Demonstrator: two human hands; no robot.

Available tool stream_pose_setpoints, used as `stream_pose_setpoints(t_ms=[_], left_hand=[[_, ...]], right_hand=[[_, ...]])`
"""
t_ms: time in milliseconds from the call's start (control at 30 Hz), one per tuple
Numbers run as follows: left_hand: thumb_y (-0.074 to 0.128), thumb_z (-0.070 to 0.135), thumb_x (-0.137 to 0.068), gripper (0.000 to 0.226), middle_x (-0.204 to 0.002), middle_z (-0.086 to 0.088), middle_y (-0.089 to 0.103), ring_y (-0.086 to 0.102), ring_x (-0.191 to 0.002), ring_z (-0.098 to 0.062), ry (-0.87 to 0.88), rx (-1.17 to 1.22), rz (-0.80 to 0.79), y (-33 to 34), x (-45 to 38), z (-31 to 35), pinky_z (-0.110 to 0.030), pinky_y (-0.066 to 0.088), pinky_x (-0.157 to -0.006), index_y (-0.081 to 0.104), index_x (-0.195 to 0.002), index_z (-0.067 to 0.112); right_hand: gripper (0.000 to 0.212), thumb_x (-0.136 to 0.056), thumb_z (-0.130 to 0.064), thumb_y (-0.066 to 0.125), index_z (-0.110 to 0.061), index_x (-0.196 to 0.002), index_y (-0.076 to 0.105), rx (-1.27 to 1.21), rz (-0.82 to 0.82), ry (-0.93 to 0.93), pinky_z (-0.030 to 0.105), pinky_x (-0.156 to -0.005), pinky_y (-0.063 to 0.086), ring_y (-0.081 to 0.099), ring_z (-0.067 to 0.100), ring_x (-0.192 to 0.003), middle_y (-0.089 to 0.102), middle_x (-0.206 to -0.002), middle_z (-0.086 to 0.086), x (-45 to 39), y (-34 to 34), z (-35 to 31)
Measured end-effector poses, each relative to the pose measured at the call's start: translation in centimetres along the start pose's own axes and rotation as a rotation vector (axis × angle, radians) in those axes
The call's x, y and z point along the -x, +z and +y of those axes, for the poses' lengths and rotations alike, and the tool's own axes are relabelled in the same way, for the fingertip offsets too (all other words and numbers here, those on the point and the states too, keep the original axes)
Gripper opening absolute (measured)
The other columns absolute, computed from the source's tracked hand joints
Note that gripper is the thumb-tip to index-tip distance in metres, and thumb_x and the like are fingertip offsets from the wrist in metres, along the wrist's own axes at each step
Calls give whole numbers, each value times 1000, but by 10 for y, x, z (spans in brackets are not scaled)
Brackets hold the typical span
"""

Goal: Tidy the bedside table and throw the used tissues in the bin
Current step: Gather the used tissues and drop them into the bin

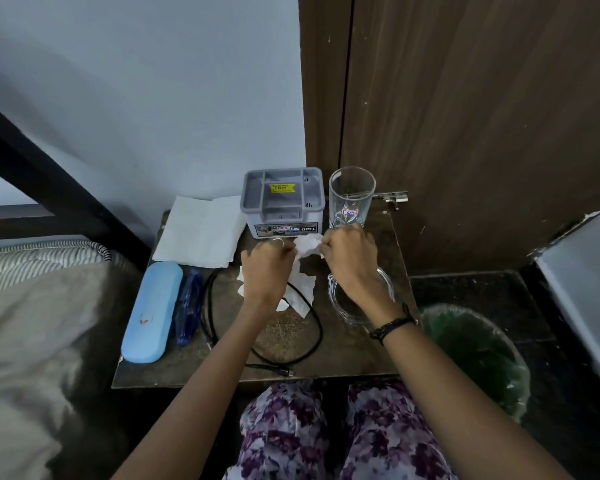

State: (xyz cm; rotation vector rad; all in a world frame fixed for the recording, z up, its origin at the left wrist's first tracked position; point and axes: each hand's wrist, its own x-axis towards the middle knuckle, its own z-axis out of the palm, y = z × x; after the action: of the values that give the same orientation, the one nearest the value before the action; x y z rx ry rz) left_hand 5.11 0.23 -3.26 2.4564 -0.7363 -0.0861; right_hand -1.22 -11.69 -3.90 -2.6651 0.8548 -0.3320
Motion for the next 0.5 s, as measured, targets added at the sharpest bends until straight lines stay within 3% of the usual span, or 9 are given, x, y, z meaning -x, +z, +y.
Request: stream_pose_setpoints(t_ms=[67, 233, 367, 433, 500], left_hand=[[59, 16, -88, 16, -91, -9, 74, 66, -87, -26, 0, 133, 39, -10, 4, 4, -40, 49, -84, 70, -96, 8], [59, 12, -89, 19, -91, -7, 68, 61, -74, -10, -101, 381, 38, -35, 25, 14, -11, 49, -58, 67, -103, 3], [61, 14, -87, 18, -91, -6, 71, 65, -82, -15, -68, 482, 62, -43, 46, 37, -21, 51, -74, 70, -100, 3], [63, 13, -87, 16, -83, -1, 69, 61, -69, -4, -8, 484, 38, -36, 59, 61, -7, 44, -65, 70, -97, 4], [63, 11, -86, 13, -79, 2, 65, 56, -62, 3, 35, 503, -15, -20, 75, 90, -4, 40, -59, 70, -95, 6]], right_hand=[[17, -85, -24, 67, -13, -96, 72, -152, 32, -17, 38, -86, 47, 55, 25, -103, 67, -100, 7, 6, -7, -4], [13, -86, -21, 64, -11, -92, 70, -464, 1, 70, 23, -62, 40, 64, 16, -85, 71, -96, 2, 31, -32, -18], [9, -84, -23, 64, -15, -84, 67, -684, 40, 191, 28, -63, 47, 62, 11, -72, 69, -80, -2, 60, -57, -11], [11, -83, -24, 64, -14, -80, 63, -741, 106, 254, 30, -64, 47, 61, 12, -69, 66, -73, -3, 76, -65, 2], [12, -82, -21, 65, -15, -75, 58, -783, 187, 332, 25, -61, 44, 58, 8, -65, 63, -69, -2, 93, -68, 23]])
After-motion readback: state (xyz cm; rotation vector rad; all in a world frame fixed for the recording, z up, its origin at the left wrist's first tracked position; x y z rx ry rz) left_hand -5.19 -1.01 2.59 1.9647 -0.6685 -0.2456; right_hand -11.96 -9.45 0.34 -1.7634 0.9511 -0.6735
